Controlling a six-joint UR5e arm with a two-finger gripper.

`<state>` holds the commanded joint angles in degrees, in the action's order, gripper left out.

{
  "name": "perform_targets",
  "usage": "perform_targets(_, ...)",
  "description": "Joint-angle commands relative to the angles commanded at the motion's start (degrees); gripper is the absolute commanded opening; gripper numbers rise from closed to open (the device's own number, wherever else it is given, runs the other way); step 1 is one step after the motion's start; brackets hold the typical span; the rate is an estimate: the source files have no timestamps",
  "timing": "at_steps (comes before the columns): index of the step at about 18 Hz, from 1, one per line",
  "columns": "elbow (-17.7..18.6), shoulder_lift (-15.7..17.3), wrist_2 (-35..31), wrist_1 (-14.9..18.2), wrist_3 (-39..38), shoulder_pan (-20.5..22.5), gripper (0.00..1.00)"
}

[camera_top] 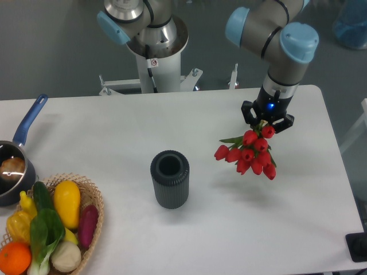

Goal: Place the flowers on the table
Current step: 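Lower the tulip bouquet onto the table beside the black vase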

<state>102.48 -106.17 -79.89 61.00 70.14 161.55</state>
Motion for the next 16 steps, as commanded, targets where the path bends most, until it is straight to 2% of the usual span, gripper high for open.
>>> perform_targets(4, -1.05, -2.63, -1.57, -0.09, 0.0, -1.23, 0.34)
perform_targets(7, -2.37, -4.48, -7.19, -0.17, 0.0, -2.82, 0.34)
perform_targets(16, -2.81, -7.3, -7.47, -0.53, -0.18, -4.05, 0.34)
